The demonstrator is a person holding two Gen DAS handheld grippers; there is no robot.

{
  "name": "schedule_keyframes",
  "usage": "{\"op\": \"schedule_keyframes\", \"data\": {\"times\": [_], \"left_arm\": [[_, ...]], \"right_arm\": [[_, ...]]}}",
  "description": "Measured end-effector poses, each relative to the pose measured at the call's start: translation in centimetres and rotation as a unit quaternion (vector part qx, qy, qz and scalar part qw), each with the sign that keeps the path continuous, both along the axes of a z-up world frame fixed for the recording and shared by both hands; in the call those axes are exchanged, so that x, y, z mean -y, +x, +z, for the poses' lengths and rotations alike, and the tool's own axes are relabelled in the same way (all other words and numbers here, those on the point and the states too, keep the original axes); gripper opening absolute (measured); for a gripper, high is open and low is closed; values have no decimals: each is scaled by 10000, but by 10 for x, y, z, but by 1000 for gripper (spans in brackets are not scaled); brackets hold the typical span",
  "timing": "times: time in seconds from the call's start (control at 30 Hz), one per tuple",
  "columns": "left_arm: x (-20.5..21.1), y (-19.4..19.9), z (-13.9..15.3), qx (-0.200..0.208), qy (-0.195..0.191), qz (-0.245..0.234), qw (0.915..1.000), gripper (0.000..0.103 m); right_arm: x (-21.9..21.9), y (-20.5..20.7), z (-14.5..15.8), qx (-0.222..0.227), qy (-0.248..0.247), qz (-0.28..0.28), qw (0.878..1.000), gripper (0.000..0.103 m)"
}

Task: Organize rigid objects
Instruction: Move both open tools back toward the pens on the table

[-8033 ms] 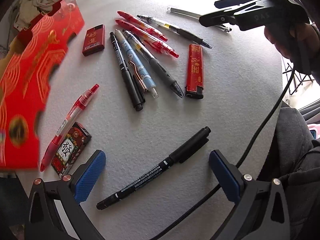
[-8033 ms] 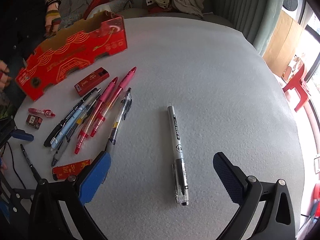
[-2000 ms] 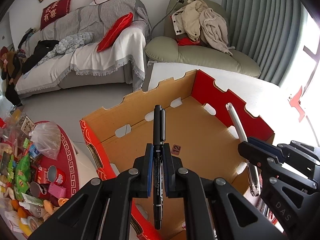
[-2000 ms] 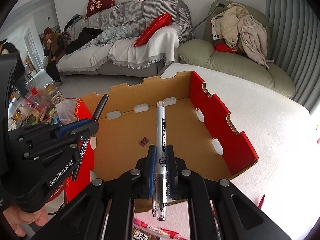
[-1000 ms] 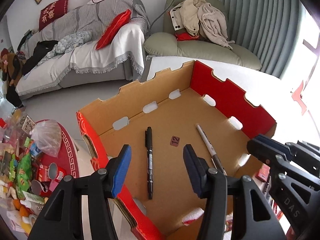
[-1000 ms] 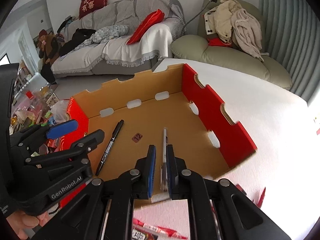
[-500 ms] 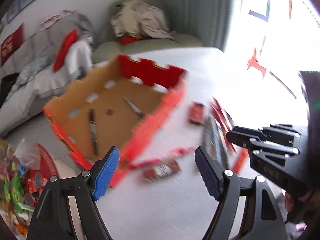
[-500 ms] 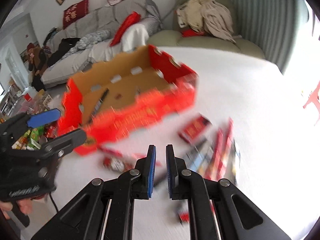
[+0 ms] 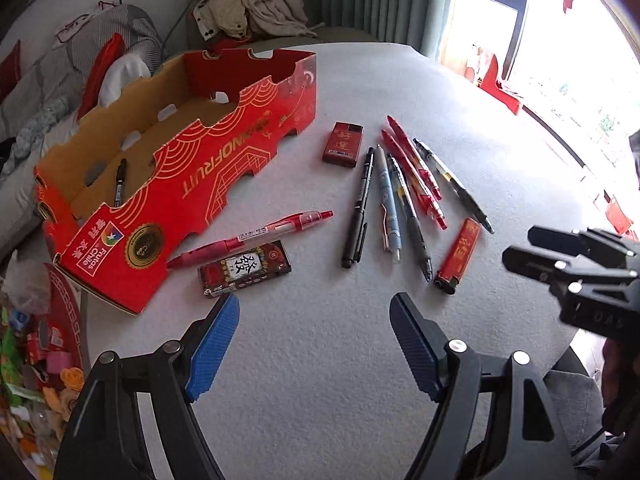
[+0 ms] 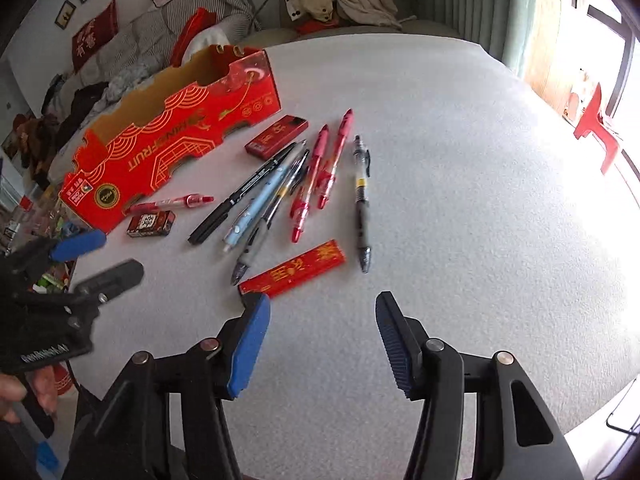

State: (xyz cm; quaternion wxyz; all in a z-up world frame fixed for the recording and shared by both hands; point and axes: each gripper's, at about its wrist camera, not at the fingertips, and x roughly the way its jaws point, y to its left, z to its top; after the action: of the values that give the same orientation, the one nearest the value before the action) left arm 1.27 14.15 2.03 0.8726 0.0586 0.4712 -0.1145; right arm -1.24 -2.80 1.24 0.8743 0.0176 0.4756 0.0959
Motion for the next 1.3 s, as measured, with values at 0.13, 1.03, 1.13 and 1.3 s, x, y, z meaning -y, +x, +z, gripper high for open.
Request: {"op": "schedule_keyframes", "data": {"times": [0.13, 1.03, 1.13, 1.3], "left_arm": [[-2, 5, 0, -13, -157, -1, 9999, 80], [44, 55, -22, -396, -43, -1172, 9923, 81], [47, 62, -30, -513, -78, -1074, 9929, 81], [43, 72, -34, -595, -127, -971, 9934, 81]], "right_arm": [[9, 5, 6, 182, 40, -61, 9998, 57], [27, 60, -19, -65, -129, -198, 9997, 57], [27, 65, -18, -38, -226, -190, 9996, 57], [28, 74, -18, -28, -329, -165, 9993, 57]]}}
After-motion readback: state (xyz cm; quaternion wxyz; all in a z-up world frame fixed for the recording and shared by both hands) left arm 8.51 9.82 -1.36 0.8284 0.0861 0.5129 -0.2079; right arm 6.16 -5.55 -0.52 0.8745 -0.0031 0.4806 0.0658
